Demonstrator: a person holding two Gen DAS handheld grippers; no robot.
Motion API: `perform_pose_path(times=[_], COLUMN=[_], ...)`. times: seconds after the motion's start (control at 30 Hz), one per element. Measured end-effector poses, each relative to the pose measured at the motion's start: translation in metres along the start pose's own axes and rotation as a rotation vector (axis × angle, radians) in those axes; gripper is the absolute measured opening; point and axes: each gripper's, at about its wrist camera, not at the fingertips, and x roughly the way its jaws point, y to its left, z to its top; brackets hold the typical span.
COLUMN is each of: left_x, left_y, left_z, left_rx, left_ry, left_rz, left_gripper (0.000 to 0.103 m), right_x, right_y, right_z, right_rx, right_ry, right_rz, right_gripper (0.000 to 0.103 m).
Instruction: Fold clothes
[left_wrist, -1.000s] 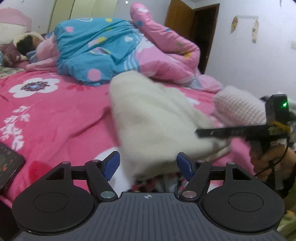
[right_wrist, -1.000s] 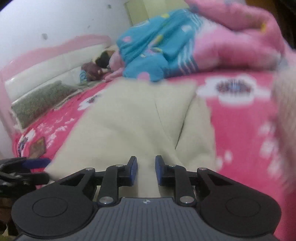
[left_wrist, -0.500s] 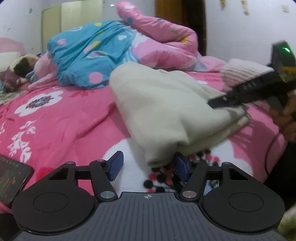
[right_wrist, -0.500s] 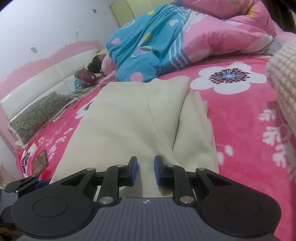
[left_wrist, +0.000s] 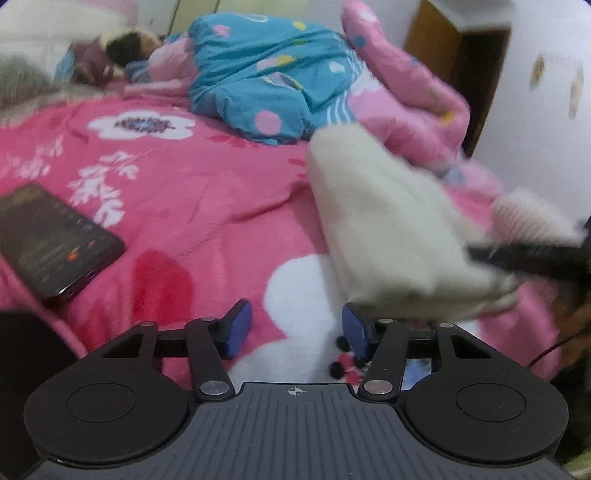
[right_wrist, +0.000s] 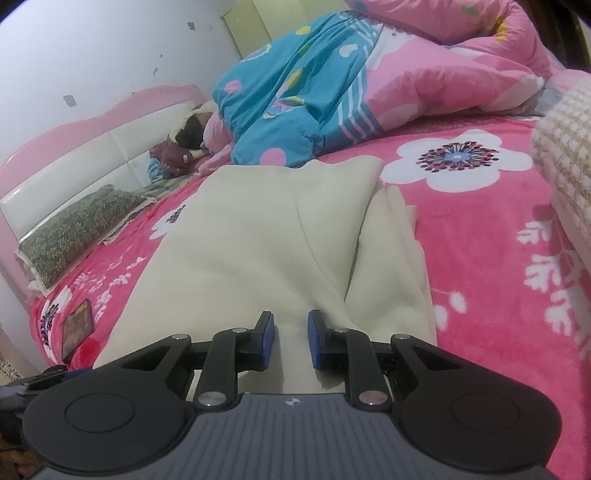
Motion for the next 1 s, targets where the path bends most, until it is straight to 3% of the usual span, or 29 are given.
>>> perform_pose_path(times=[0.1,0.2,0.3,0.4,0.47,0.57,0.63,0.7,0.9,1.0], left_x=[-0.018,-0.008,0.023,0.056,0.068,0.071,0.071,0.071,0.067,0.068], left_y=[0.011,-0.007,-0.038,-0.059,-0.051,-0.042,-0.041,-0.040,-0.039,-0.039], left_z=[0.009,0.024,0.032,0.028,0.024,0.022,0.020,0.018,0.016,0.016], left_rx=[-0.117,-0.089,0.002,0.095,0.020,-0.027,-0.024,-0.020,-0.014,-0.010], left_ry=[-0.071,-0.119,-0.078,0.022,0.074,0.085,0.080,0.074,0.055,0.050], left_rz=[-0.088,-0.140,-0.171,-0.087,-0.090,-0.122,-0.125,-0.130,-0.141,-0.137], left_gripper=[0.062,0.066,0.070,0.070,0.070,0.070,0.070,0.070,0.070,0.070], right_x=[-0.001,-0.010,-0.028,-0.017,0.010,0.077,0.089,0.085,0.093,0.148], right_y=[0.006,0.029,0.072,0.113,0.121,0.096,0.074,0.077,0.119,0.096], right_z=[0.006,0.023,0.052,0.071,0.076,0.053,0.042,0.062,0.106,0.100], right_rx=[-0.039,-0.116,-0.219,-0.366,-0.410,-0.411,-0.367,-0.301,-0.408,-0.402], right_ry=[0.027,0.029,-0.098,-0.141,-0.102,0.071,0.080,0.133,0.019,0.092], right_rz=[-0.019,-0.078,0.010,0.067,0.073,-0.019,0.012,-0.002,0.032,-0.006], right_gripper=[0.020,0.021,0.021,0.021,0.021,0.019,0.017,0.016,0.017,0.017])
